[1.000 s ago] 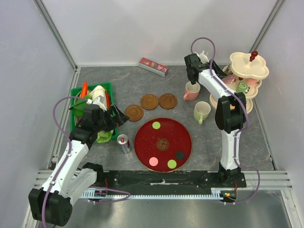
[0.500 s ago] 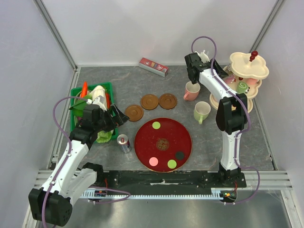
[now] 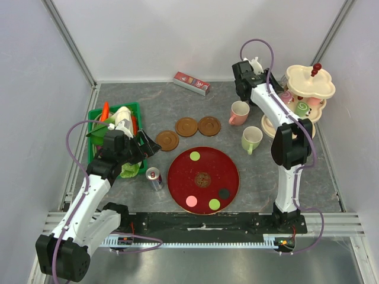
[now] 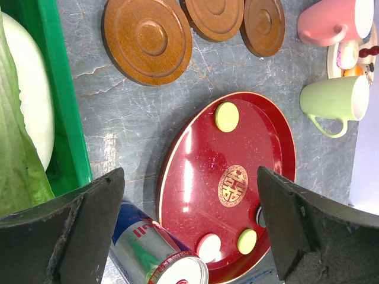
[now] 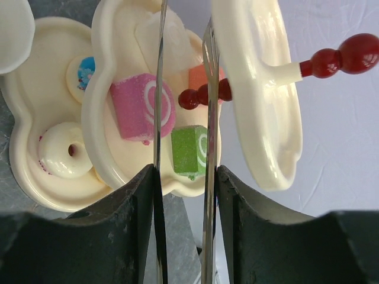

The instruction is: Serve the afternoon tea

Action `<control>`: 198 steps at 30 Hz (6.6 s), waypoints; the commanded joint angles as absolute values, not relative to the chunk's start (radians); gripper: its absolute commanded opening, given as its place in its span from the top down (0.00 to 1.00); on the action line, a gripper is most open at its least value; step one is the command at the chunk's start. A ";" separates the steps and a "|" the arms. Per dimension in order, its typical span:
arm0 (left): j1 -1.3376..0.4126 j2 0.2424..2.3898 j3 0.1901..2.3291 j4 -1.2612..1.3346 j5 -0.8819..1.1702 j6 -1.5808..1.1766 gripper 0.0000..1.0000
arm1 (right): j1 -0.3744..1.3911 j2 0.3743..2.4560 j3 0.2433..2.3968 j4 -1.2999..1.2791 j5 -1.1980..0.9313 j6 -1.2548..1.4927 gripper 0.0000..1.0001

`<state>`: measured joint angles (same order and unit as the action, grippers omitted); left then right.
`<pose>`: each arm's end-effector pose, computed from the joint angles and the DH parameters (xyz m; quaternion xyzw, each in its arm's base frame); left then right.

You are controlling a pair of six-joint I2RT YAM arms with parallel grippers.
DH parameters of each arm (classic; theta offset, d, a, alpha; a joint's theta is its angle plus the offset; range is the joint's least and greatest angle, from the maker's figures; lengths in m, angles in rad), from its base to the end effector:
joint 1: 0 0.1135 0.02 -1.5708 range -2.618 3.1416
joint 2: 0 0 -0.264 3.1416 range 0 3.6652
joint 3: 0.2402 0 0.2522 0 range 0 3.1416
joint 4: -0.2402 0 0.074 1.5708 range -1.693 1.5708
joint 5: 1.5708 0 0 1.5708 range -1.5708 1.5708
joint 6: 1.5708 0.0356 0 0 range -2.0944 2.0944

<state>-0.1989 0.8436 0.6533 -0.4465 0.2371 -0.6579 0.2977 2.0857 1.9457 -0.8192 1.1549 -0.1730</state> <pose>0.1784 -0.0445 0.2587 -0.1498 0.8755 -0.2818 0.3628 0.4414 0.1014 0.2961 -0.0265 0.8153 -0.5038 0.2842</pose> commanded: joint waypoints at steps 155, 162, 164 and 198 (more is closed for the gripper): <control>-0.201 0.689 0.675 -0.598 0.248 -0.690 0.02 | 0.668 1.542 1.907 -1.011 0.989 0.210 0.55; -0.201 0.733 0.680 -0.561 0.271 -0.677 0.02 | 0.356 1.623 1.996 -0.927 0.832 0.164 0.56; -0.201 0.742 0.683 -0.560 0.273 -0.669 0.02 | 0.302 1.661 2.037 -0.914 0.787 0.147 0.56; -0.201 0.742 0.680 -0.560 0.250 -0.660 0.02 | 0.140 1.692 2.085 -0.908 0.646 0.135 0.42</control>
<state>-0.1989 0.7509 0.6662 -0.5945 0.2420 -0.6647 0.1398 1.7721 2.0251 -0.9157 0.6724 0.1265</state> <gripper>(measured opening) 0.982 0.580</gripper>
